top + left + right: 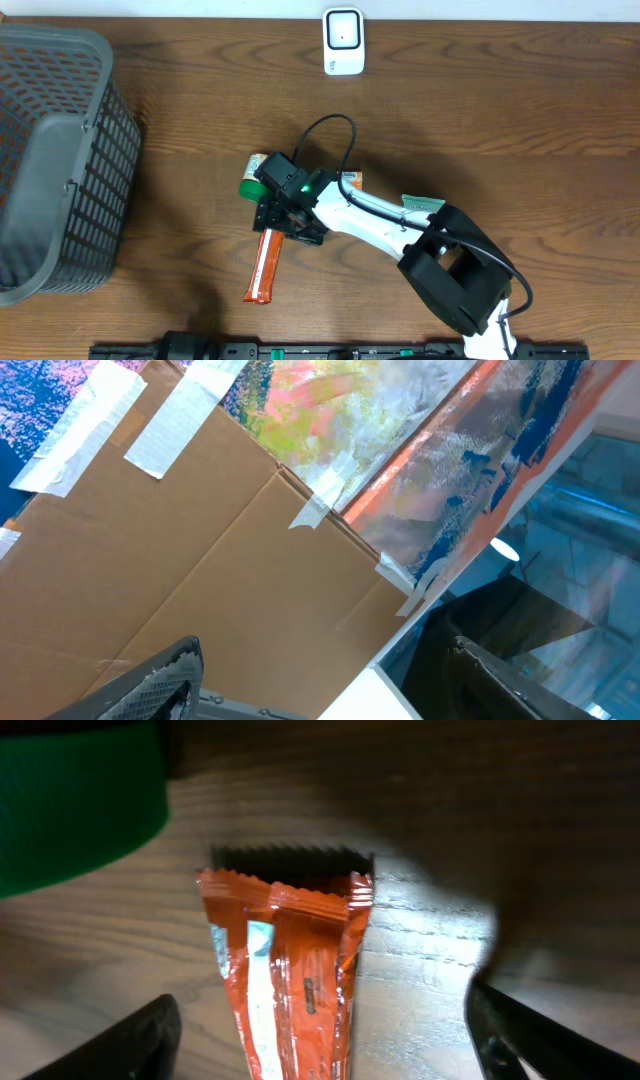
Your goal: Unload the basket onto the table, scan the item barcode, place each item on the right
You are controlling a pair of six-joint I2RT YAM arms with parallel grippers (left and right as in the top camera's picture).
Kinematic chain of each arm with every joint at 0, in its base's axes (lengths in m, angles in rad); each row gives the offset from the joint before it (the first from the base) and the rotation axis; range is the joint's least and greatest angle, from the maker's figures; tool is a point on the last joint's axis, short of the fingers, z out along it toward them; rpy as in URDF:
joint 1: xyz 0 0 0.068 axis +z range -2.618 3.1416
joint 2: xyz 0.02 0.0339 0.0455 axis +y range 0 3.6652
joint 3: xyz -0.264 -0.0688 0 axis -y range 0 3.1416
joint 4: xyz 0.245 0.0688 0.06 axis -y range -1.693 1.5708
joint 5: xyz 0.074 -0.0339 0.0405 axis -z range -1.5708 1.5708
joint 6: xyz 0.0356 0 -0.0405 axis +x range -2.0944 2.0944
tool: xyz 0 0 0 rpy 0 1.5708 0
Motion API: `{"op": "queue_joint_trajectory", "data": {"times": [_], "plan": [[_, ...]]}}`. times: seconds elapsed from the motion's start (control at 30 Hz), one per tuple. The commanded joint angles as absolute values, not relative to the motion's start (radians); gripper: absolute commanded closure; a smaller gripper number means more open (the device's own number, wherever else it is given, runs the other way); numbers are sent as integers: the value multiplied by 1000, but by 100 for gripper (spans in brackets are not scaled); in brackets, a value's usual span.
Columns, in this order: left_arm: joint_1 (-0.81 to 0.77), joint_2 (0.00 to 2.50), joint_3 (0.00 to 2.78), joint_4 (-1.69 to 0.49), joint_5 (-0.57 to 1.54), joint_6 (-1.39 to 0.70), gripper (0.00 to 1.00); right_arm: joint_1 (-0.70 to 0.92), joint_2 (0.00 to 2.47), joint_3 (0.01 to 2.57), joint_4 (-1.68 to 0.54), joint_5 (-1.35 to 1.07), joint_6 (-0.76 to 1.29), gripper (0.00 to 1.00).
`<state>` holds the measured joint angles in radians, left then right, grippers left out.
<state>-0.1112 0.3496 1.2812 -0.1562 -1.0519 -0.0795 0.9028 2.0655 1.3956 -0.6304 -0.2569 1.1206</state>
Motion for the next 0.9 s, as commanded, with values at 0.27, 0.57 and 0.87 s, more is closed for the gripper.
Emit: {"op": "queue_joint_trajectory", "data": {"times": [0.27, 0.57, 0.87], "plan": [[-105, 348, 1271, -152, -1047, -88, 22, 948, 2173, 1343, -687, -215, 1128, 18], [-105, 348, 1271, -152, -1047, -88, 22, 946, 2189, 1343, -735, -148, 1109, 18], [-105, 348, 1271, -153, -1047, -88, 22, 950, 2279, 1356, -672, -197, 1104, 19]]}}
